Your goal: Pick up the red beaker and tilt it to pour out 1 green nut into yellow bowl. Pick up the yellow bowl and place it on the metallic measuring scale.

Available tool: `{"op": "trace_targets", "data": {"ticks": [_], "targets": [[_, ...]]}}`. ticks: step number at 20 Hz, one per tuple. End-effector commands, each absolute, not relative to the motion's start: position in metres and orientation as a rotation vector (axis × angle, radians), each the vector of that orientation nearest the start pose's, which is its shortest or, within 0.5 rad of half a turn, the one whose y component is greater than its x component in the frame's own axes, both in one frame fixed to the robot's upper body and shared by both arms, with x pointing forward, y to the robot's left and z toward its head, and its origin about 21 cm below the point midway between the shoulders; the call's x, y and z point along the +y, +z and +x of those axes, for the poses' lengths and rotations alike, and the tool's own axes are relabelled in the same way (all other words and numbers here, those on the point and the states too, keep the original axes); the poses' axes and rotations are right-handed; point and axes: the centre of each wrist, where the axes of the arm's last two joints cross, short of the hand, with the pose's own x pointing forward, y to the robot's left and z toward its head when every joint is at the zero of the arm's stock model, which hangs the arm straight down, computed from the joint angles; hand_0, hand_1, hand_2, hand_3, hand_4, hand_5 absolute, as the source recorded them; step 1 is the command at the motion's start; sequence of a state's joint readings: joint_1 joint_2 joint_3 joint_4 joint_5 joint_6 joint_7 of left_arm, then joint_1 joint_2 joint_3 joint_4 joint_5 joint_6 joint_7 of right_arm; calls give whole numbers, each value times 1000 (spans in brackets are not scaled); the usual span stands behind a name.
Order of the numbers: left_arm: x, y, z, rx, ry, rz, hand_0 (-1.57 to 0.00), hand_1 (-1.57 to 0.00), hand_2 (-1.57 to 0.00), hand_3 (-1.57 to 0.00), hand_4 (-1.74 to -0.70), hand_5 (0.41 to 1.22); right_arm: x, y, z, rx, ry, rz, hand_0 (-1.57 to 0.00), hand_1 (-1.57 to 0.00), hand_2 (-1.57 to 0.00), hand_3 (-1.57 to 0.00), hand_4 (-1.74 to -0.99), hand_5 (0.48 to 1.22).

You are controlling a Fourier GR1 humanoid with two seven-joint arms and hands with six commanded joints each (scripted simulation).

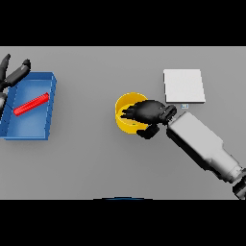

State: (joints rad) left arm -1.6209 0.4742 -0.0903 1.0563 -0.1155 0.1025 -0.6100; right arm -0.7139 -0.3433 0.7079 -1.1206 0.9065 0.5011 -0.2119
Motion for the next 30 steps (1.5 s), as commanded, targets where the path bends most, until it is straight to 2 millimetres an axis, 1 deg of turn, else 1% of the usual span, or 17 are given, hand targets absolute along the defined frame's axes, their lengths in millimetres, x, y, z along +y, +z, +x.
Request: {"op": "trace_targets", "data": {"ticks": [1, 2, 3, 4, 5, 7, 9, 10, 12, 15, 18, 20, 22, 23, 25, 28, 30], "targets": [[343, 100, 377, -1128, -388, 594, 1, 1, 1, 1, -714, 691, -120, 52, 354, -1154, 2178, -350, -287, -236, -176, -173, -1387, 873], [344, 98, 376, -1126, -382, 592, 1, 1, 1, 1, -716, 692, -122, 52, 355, -1150, 2187, -351, -544, -473, -310, -262, -1420, 943], [344, 98, 376, -1129, -382, 591, 1, 1, 1, 1, -719, 692, -122, 51, 356, -1148, 2191, -361, -750, -693, -476, -351, -1454, 999], [342, 98, 377, -1132, -385, 590, 1, 1, 1, 1, -719, 692, -122, 50, 354, -1156, 2186, -361, -914, -869, -695, -456, -1512, 1043], [341, 99, 377, -1134, -384, 592, 1, 1, 1, 1, -719, 693, -123, 51, 354, -1163, 2193, -342, -1045, -1009, -870, -574, -1552, 1079], [343, 101, 375, -1137, -381, 589, 1, 1, 1, 1, -724, 696, -126, 50, 354, -1183, 2191, -326, -1235, -1211, -1122, -834, -1614, 1130], [342, 101, 373, -1137, -386, 593, 1, 1, 1, 1, -725, 698, -127, 51, 352, -1185, 2201, -333, -1356, -1341, -1192, -1041, -1660, 1163], [342, 99, 373, -1137, -391, 587, 1, 1, 1, 1, -725, 694, -129, 51, 351, -1195, 2205, -337, -1399, -1387, -1222, -1117, -1676, 1174], [342, 99, 370, -1132, -407, 590, 1, 1, 1, 1, -719, 697, -130, 51, 354, -1220, 2204, -324, -1461, -1453, -1264, -1218, -1699, 1191], [343, 102, 367, -1136, -405, 587, 1, 1, 1, 1, -717, 693, -130, 52, 356, -1236, 2183, -326, -1515, -1511, -1314, -1285, -1720, 1206], [344, 102, 364, -1129, -397, 585, 1, 1, 1, 1, -717, 696, -135, 64, 357, -1240, 2152, -338, -1542, -1540, -1331, -1340, -1730, 1213], [344, 102, 361, -1125, -392, 585, 1, 1, 1, 1, -723, 694, -137, 75, 359, -1248, 2137, -332, -1553, -1551, -1344, -1317, -1734, 1216], [340, 100, 360, -1120, -399, 583, 1, 1, 1, 1, -724, 693, -142, 85, 358, -1254, 2122, -351, -1559, -1558, -1414, -1252, -1737, 1218], [340, 99, 359, -1120, -402, 585, 1, 1, 1, 1, -723, 692, -143, 93, 360, -1258, 2109, -382, -1562, -1561, -1429, -1228, -1737, 1218], [341, 98, 357, -1110, -406, 590, 1, 1, 1, 1, -717, 686, -152, 105, 360, -1279, 2090, -413, -1565, -1565, -1426, -1194, -1739, 1219], [340, 102, 357, -1119, -406, 588, 1, 1, 1, 1, -716, 686, -159, 114, 359, -1286, 2061, -461, -1568, -1568, -1497, -1164, -1740, 1220], [339, 101, 355, -1115, -405, 585, 1, 1, 1, 1, -720, 688, -164, 120, 356, -1295, 2045, -475, -1561, -1569, -1524, -1161, -1740, 1220]]}}
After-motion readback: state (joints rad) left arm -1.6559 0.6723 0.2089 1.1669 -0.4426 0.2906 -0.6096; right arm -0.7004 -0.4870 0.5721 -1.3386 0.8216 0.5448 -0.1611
